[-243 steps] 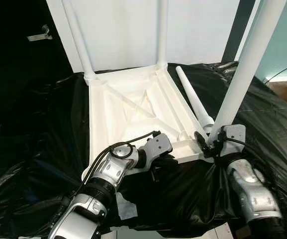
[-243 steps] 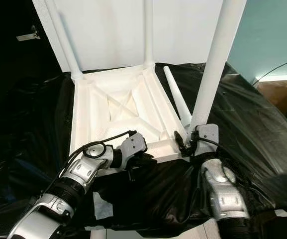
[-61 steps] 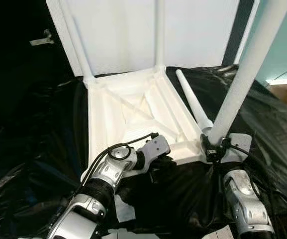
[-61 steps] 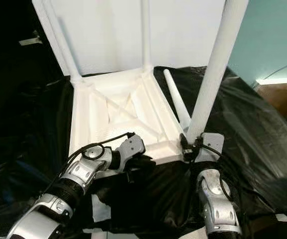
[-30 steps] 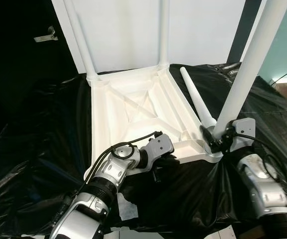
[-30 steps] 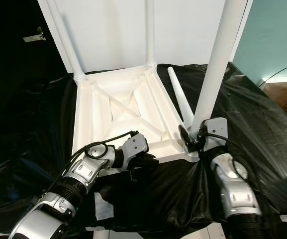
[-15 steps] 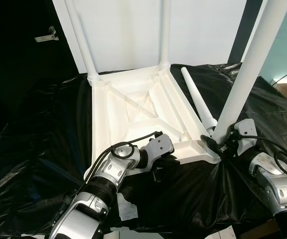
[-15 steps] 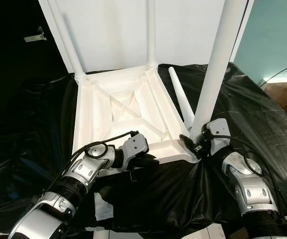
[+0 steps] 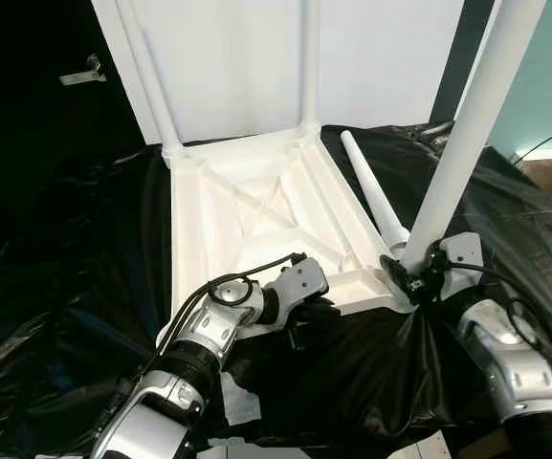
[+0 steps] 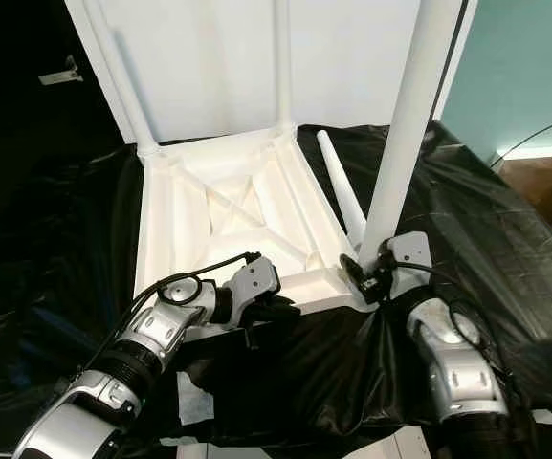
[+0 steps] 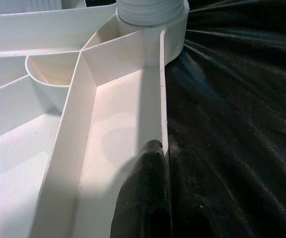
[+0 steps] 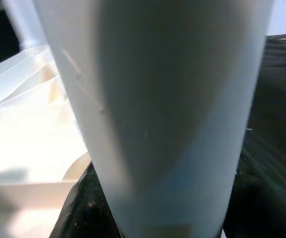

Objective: Building children table

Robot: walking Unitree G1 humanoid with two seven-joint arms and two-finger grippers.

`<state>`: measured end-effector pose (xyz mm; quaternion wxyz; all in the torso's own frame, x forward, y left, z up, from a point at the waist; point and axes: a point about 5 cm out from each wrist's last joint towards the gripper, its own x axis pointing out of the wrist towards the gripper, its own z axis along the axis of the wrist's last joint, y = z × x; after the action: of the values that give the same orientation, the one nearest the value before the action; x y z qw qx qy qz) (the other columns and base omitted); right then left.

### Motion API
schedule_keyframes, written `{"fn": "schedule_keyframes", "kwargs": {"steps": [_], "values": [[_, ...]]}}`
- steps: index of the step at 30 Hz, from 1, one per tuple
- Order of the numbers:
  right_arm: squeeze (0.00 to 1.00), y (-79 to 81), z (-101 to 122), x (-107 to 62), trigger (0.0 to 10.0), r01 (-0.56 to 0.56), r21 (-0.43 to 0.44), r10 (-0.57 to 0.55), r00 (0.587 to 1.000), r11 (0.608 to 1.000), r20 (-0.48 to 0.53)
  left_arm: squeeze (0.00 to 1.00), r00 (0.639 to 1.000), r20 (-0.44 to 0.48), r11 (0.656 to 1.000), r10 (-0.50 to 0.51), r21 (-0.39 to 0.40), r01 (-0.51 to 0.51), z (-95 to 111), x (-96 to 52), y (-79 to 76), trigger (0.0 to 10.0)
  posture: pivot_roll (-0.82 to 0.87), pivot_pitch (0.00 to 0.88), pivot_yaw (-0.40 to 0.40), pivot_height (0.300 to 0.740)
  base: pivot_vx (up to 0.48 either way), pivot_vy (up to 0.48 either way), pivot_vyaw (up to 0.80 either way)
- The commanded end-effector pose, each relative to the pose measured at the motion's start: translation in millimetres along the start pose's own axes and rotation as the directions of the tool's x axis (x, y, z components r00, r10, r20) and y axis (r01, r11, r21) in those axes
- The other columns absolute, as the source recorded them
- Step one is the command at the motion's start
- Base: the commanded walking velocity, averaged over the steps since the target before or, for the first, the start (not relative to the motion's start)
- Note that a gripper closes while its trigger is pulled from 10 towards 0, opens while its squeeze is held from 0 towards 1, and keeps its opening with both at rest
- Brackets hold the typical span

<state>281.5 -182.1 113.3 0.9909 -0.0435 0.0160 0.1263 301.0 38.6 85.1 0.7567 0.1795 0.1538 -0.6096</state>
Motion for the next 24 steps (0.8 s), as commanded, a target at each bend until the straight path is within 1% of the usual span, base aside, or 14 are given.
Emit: {"fn": "schedule_keyframes", "kwargs": {"steps": [1, 3, 5, 10, 11, 14, 15, 16, 17, 18, 19, 20, 23, 24], "values": [[0.00, 15.6, -21.7, -0.4, 0.0, 0.091, 0.048, -0.088, 0.994, 0.995, -0.063, 0.00, 0.985, -0.141, 0.979, -0.101, -0.189, 0.073, -53.9, 12.7, -34.8, 10.0, -0.11, 0.018, 0.010, 0.740, 0.000, 0.000, 0.00], [0.00, 14.8, -21.5, -3.8, 0.0, 0.215, 0.071, -0.214, 0.976, 0.974, -0.022, 0.00, 0.985, -0.138, 0.979, -0.101, -0.188, 0.074, -52.7, 13.9, -34.9, 10.0, -0.11, 0.018, 0.006, 0.740, 0.000, 0.000, 0.00], [0.00, 17.8, -20.6, -6.2, 0.0, 0.279, 0.081, -0.280, 0.960, 0.957, 0.006, 0.00, 0.986, -0.135, 0.979, -0.101, -0.188, 0.075, -52.0, 14.6, -35.2, 10.0, -0.11, 0.018, 0.006, 0.740, 0.000, 0.000, 0.00], [0.00, 25.9, -19.0, -5.6, 0.0, 0.338, 0.066, -0.341, 0.940, 0.939, 0.027, 0.00, 0.985, -0.135, 0.979, -0.104, -0.190, 0.077, -52.8, 14.5, -36.4, 10.0, -0.11, 0.017, 0.005, 0.740, 0.000, 0.000, 0.00], [0.00, 26.6, -18.8, -4.6, 0.9, 0.347, 0.061, -0.349, 0.937, 0.936, 0.027, 0.00, 0.985, -0.136, 0.979, -0.104, -0.190, 0.077, -53.3, 14.2, -36.7, 10.0, -0.11, 0.017, 0.005, 0.740, 0.000, 0.000, 0.00], [0.00, 26.1, -18.4, -2.9, 0.9, 0.349, 0.054, -0.351, 0.936, 0.936, 0.024, 0.00, 0.985, -0.137, 0.979, -0.103, -0.190, 0.076, -53.7, 13.8, -36.7, 10.0, -0.11, 0.017, 0.004, 0.740, 0.000, 0.000, 0.00], [0.00, 25.3, -18.0, -0.9, 10.0, 0.351, 0.031, -0.352, 0.936, 0.936, 0.023, 0.00, 0.985, -0.137, 0.979, -0.101, -0.191, 0.074, -53.9, 13.4, -36.3, 10.0, -0.10, 0.017, 0.002, 0.740, 0.000, 0.000, 0.00], [0.00, 25.4, -17.2, 1.0, 10.0, 0.327, 0.008, -0.327, 0.945, 0.945, 0.027, 0.00, 0.986, -0.137, 0.979, -0.099, -0.191, 0.072, -53.8, 13.2, -36.0, 10.0, -0.10, 0.016, 0.000, 0.740, 0.000, 0.000, 0.00], [0.86, 25.5, -17.8, 2.6, 10.0, 0.279, -0.001, -0.279, 0.960, 0.960, 0.028, 0.00, 0.986, -0.135, 0.979, -0.096, -0.192, 0.069, -53.6, 13.0, -35.9, 10.0, -0.10, 0.017, 0.000, 0.740, 0.000, 0.000, 0.00], [0.86, 25.5, -17.8, 2.6, 10.0, 0.279, -0.001, -0.279, 0.960, 0.960, 0.028, 0.00, 0.986, -0.135, 0.979, -0.096, -0.192, 0.069, -53.6, 13.0, -35.9, 10.0, -0.10, 0.017, 0.000, 0.740, 0.000, 0.000, 0.00], [1.00, 25.5, -18.4, 2.7, 10.0, 0.250, 0.007, -0.250, 0.968, 0.968, 0.024, 0.00, 0.986, -0.134, 0.979, -0.095, -0.193, 0.068, -53.6, 13.0, -36.0, 10.0, -0.10, 0.017, 0.000, 0.740, 0.000, 0.000, 0.00], [1.00, 25.5, -19.2, 2.9, 10.0, 0.223, 0.015, -0.223, 0.975, 0.975, 0.017, 0.00, 0.986, -0.134, 0.979, -0.095, -0.194, 0.068, -53.8, 12.9, -36.0, 10.0, -0.10, 0.017, 0.000, 0.740, 0.000, 0.000, 0.00], [1.00, 32.4, -22.1, 4.5, 10.0, 0.024, 0.035, -0.023, 0.999, 0.999, -0.027, 0.00, 0.986, -0.136, 0.978, -0.094, -0.196, 0.067, -54.8, 12.0, -36.2, 10.0, -0.11, 0.017, 0.004, 0.740, 0.000, 0.000, 0.00], [1.00, 32.4, -22.1, 4.5, 10.0, 0.024, 0.035, -0.023, 0.999, 0.999, -0.027, 0.00, 0.986, -0.136, 0.978, -0.094, -0.196, 0.067, -54.8, 12.0, -36.2, 10.0, -0.11, 0.017, 0.004, 0.740, 0.000, 0.000, 0.00]]}}
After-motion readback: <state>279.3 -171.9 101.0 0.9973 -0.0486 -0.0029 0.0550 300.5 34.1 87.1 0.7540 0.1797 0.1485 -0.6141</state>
